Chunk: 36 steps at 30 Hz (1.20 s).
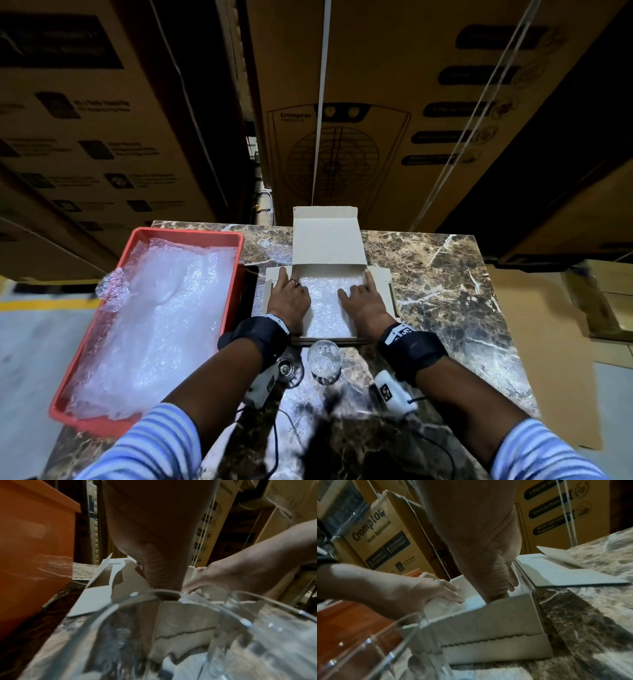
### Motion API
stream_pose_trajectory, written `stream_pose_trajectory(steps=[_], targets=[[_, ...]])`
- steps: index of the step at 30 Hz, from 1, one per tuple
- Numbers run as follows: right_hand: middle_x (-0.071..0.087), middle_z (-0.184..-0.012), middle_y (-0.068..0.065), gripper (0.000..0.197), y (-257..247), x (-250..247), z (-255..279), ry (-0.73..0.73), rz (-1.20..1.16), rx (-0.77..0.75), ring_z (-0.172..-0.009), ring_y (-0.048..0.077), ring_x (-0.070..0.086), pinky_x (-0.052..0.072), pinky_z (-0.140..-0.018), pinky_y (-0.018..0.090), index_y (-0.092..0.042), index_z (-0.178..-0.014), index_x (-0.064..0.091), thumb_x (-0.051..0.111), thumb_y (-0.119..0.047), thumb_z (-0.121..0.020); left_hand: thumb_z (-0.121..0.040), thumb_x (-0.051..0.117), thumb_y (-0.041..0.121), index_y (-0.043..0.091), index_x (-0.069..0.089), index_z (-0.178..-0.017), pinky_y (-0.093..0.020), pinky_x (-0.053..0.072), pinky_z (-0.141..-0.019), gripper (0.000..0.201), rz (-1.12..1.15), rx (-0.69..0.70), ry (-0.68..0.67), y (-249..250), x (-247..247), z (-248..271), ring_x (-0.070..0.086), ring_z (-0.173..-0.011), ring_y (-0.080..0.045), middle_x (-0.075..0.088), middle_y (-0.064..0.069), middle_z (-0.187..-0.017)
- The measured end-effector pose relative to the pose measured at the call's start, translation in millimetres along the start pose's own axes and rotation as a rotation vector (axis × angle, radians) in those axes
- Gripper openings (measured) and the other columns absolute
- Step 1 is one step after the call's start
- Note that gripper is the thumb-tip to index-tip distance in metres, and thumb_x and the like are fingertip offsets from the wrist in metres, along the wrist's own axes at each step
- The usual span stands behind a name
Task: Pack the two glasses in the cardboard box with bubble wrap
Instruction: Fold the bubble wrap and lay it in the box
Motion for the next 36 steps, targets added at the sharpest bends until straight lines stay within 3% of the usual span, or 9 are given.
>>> stream_pose_trajectory(steps=[7, 11, 15, 17, 20, 24, 29, 32, 36], targets=[[0.052, -0.143, 0.01, 0.052, 18, -30, 11, -0.029, -0.386, -0.044, -0.131, 0.029, 0.052, 0.041, -0.112, 0.038, -0.019, -0.141, 0.054, 0.067, -0.015, -0.09, -0.093, 0.061, 0.05, 0.021, 0.039, -0.152, -0.055, 0.005, -0.121, 0.07, 0.365, 0.028, 0.262, -27, -39, 44, 0.028, -0.15, -0.026, 0.041, -0.006, -0.156], [0.059, -0.139, 0.007, 0.052, 20, -60, 28, 0.006, -0.572, -0.077, -0.121, 0.023, 0.059, 0.049, -0.103, 0.033, -0.02, -0.14, 0.058, 0.074, -0.022, -0.09, -0.094, 0.063, 0.051, 0.027, 0.046, -0.15, -0.047, 0.012, -0.118, 0.063, 0.59, -0.023, 0.404, -54, -54, 82, 0.045, -0.14, -0.021, 0.05, 0.0, -0.152], [0.07, -0.123, 0.006, 0.036, -12, -110, 60, 0.114, -0.952, -0.261, -0.106, 0.016, 0.067, 0.053, -0.084, 0.014, -0.009, -0.128, 0.068, 0.074, -0.013, -0.093, -0.083, 0.06, 0.058, 0.031, 0.064, -0.131, -0.038, 0.017, -0.103, 0.056, 0.77, -0.154, 0.526, -93, -44, 134, 0.055, -0.124, -0.018, 0.065, 0.007, -0.13], [0.074, -0.114, 0.003, 0.025, -39, -133, 71, 0.171, -1.077, -0.357, -0.101, 0.013, 0.069, 0.054, -0.084, 0.015, -0.009, -0.119, 0.073, 0.072, -0.012, -0.094, -0.077, 0.053, 0.062, 0.034, 0.068, -0.124, -0.037, 0.023, -0.093, 0.056, 0.836, -0.232, 0.553, -113, -29, 163, 0.059, -0.114, -0.015, 0.069, 0.012, -0.117], [0.075, -0.112, -0.001, 0.02, -85, -152, 65, 0.192, -1.117, -0.475, -0.102, 0.011, 0.069, 0.056, -0.092, 0.028, -0.016, -0.113, 0.075, 0.073, -0.015, -0.093, -0.083, 0.076, 0.052, 0.032, 0.07, -0.121, -0.042, 0.041, -0.093, 0.043, 0.936, -0.34, 0.5, -142, 7, 191, 0.065, -0.104, -0.016, 0.071, 0.011, -0.109], [0.073, -0.117, 0.0, 0.022, -147, -162, 40, 0.13, -1.102, -0.528, -0.106, 0.011, 0.067, 0.052, -0.095, 0.026, -0.013, -0.117, 0.074, 0.07, -0.015, -0.095, -0.083, 0.085, 0.035, 0.031, 0.069, -0.119, -0.043, 0.053, -0.093, 0.039, 1.054, -0.426, 0.335, -166, 57, 212, 0.066, -0.101, -0.018, 0.07, 0.009, -0.105], [0.071, -0.122, 0.007, 0.026, -211, -160, 6, 0.02, -0.926, -0.523, -0.111, 0.021, 0.066, 0.052, -0.097, 0.033, -0.012, -0.122, 0.071, 0.062, -0.012, -0.097, -0.085, 0.083, 0.029, 0.025, 0.069, -0.12, -0.026, 0.048, -0.085, 0.038, 1.143, -0.475, 0.209, -180, 109, 224, 0.064, -0.103, -0.019, 0.069, 0.0, -0.111], [0.071, -0.121, 0.011, 0.031, -238, -156, -12, -0.039, -0.771, -0.516, -0.114, 0.025, 0.064, 0.049, -0.096, 0.029, -0.01, -0.124, 0.07, 0.058, -0.009, -0.095, -0.084, 0.083, 0.031, 0.028, 0.067, -0.122, -0.029, 0.05, -0.088, 0.041, 1.153, -0.498, 0.136, -185, 127, 224, 0.064, -0.103, -0.019, 0.068, -0.002, -0.118], [0.061, -0.131, 0.013, 0.051, -263, -144, -33, -0.15, -0.552, -0.481, -0.117, 0.027, 0.06, 0.05, -0.092, 0.033, -0.014, -0.134, 0.062, 0.079, -0.027, -0.087, -0.076, 0.088, 0.042, 0.034, 0.062, -0.129, -0.03, 0.049, -0.096, 0.06, 1.092, -0.478, -0.011, -185, 136, 215, 0.059, -0.106, -0.014, 0.062, 0.004, -0.121]])
Point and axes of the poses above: each hand's wrist, its own z-axis away from the middle knuckle, its own x-axis out of the palm, y = z × x, the point moved 5 cm from there along -z, towards the middle knuckle
